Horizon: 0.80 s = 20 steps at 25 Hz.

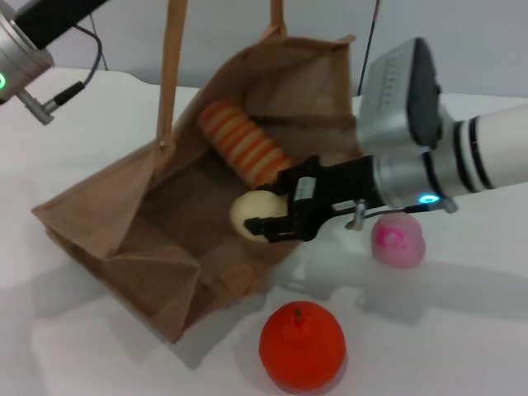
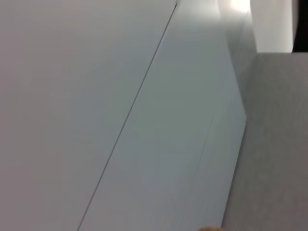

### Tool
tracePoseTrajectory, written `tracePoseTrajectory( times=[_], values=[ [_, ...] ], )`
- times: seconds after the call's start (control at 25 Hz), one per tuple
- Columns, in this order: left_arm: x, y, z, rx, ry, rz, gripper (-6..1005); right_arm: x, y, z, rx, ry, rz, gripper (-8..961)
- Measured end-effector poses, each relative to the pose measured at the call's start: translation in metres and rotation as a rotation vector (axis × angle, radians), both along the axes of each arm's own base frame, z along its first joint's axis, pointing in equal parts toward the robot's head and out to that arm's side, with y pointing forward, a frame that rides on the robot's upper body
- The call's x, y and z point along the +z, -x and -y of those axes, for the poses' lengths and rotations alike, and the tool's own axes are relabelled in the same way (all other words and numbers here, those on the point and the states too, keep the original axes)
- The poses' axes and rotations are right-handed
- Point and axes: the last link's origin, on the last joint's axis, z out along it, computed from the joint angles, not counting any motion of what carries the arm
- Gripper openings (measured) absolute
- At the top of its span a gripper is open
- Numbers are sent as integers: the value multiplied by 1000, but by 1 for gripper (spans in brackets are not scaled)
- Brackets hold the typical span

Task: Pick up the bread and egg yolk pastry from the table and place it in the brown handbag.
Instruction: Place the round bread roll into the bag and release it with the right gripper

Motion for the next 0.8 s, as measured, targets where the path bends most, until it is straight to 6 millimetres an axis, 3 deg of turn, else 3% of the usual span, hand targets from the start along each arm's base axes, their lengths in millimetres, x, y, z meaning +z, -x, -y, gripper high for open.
tracePoseTrajectory(
  times=[0.36, 0.8],
  values=[
    [11, -3, 3, -26, -31, 54, 229, -32, 24, 6, 60, -36, 14, 526],
    [19, -1, 7, -41, -60, 100, 239, -53, 24, 11, 128, -134, 71, 509]
  ],
)
